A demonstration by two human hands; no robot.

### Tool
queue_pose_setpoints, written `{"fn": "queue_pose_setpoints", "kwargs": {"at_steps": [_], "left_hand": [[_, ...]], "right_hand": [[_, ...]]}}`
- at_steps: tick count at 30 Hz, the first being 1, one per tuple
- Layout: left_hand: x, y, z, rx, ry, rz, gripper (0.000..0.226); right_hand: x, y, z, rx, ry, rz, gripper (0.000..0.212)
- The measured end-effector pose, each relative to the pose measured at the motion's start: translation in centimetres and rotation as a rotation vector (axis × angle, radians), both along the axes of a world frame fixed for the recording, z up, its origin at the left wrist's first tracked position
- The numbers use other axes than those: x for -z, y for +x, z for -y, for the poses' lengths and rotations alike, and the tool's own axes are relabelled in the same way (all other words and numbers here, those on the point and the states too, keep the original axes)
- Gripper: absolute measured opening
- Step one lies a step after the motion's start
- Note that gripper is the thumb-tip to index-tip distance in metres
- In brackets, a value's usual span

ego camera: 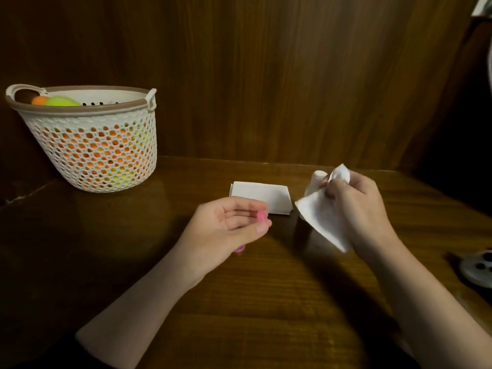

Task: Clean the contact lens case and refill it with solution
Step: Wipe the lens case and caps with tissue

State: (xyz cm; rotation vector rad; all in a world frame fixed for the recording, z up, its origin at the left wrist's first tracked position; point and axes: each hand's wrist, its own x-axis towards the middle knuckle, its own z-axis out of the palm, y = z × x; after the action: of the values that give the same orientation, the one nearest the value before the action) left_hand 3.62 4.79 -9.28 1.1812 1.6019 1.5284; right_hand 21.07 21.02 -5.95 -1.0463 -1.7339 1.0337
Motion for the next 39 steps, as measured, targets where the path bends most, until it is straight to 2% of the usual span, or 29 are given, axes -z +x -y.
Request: {"fn": "queue_pose_setpoints", "kwargs": {"at_steps": [2,4,5,9,13,16,18,19,21,22,24,26,29,31,33,39], "left_hand": [[0.3,0.4,0.0,-0.006,-0.017,-0.11,0.028],[0.6,0.7,-0.1,-0.033,-0.035,-0.23,0.028],[0.7,1.0,-0.1,-0.048,-0.039,-0.289,0.028],[0.7,1.6,-0.4,-0.088,-0.078,-0.513,0.02],[0.5,1.8,-0.4,-0.081,-0.113,-0.582,0.016],[0.4,1.6,-0.3,-0.087,-0.133,-0.612,0.012],[0.4,1.4,-0.2,-0.101,-0.147,-0.647,0.009],[0.3,1.3,-0.2,-0.115,-0.15,-0.661,0.008],[0.3,1.1,-0.2,-0.15,-0.154,-0.677,0.008],[0.3,1.0,-0.2,-0.169,-0.157,-0.676,0.009],[0.2,0.7,-0.2,-0.195,-0.149,-0.626,0.017],[0.1,0.3,-0.1,-0.2,-0.115,-0.517,0.029],[0.2,0.0,-0.2,-0.212,-0.088,-0.449,0.043],[0.3,-0.2,-0.3,-0.21,-0.094,-0.412,0.052],[0.4,-0.3,-0.3,-0.201,-0.113,-0.396,0.056],[-0.6,-0.9,0.4,-0.128,-0.219,-0.515,0.056]], "right_hand": [[-0.1,0.6,-1.3,0.043,-0.074,0.249,0.021],[-0.2,1.0,-2.3,0.087,-0.15,0.546,0.048],[-0.3,1.2,-2.5,0.106,-0.188,0.639,0.053],[0.1,1.6,-3.3,0.158,-0.177,0.743,0.05],[0.8,1.7,-3.5,0.176,-0.084,0.807,0.059],[1.1,1.5,-3.2,0.321,0.073,0.908,0.072],[0.7,1.4,-2.7,0.405,0.253,0.775,0.063],[0.6,1.4,-2.4,0.389,0.358,0.616,0.051],[0.2,1.4,-1.4,0.172,0.47,0.263,0.032],[0.0,1.1,-0.7,0.017,0.481,0.148,0.029],[0.0,0.3,0.7,-0.263,0.508,0.054,0.028],[0.7,-0.4,1.4,-0.457,0.513,0.075,0.03],[1.8,-1.0,1.5,-0.631,0.426,0.219,0.036],[2.5,-1.5,1.7,-0.667,0.455,0.312,0.036],[3.1,-2.1,2.0,-0.685,0.455,0.309,0.032],[4.3,-3.0,1.9,-0.643,0.474,0.337,0.012]]}}
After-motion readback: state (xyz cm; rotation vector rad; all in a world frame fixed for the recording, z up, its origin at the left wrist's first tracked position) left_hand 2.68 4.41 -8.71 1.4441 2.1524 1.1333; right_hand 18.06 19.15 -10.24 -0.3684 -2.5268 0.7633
